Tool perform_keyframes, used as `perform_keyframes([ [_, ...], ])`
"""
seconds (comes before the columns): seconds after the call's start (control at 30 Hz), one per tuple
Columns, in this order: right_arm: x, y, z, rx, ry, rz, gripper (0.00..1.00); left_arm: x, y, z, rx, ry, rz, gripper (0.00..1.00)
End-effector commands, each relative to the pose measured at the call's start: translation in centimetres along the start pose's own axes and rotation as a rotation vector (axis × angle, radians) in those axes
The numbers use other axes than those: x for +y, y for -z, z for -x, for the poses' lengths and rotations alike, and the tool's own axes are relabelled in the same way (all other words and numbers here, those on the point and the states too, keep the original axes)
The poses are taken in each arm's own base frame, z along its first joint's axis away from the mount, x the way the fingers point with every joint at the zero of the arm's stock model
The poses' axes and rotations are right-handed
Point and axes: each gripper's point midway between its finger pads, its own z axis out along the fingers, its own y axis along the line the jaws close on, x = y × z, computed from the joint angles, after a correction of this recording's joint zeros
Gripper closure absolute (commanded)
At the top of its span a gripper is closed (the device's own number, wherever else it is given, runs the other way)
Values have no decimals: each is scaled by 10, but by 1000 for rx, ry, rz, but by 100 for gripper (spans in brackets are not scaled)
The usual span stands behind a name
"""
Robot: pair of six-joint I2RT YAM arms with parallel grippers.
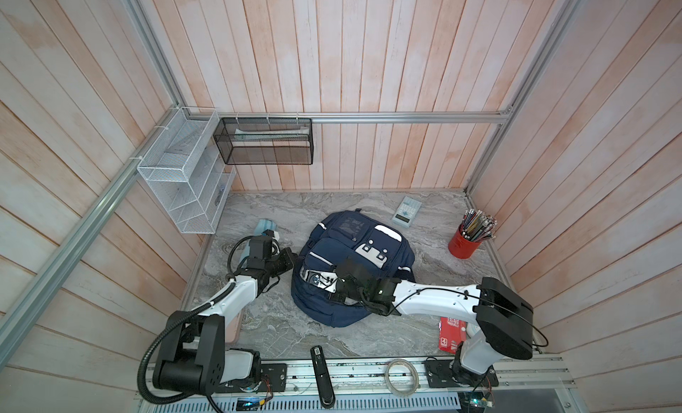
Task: Pack the student bag
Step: 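Lift the opened flap with the right gripper while left holds zipper pull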
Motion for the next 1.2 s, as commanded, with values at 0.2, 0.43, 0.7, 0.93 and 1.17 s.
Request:
perform_keyframes([
  [0.2,50,23,31,-141,34,288,100,-4,-31,107,-195,-4,-9,100],
  [0.43,-11,18,6,-61,-67,24,100,-21,-17,78,-151,-31,-137,100],
  [0.7,-41,56,28,-248,-218,124,100,-44,25,-10,-72,-21,-265,80],
  [0.93,-58,48,28,-209,-215,82,100,-46,41,-53,-87,-101,-150,80],
  [1.17,-73,48,28,-211,-249,45,100,-23,30,-88,-44,-49,-120,87],
])
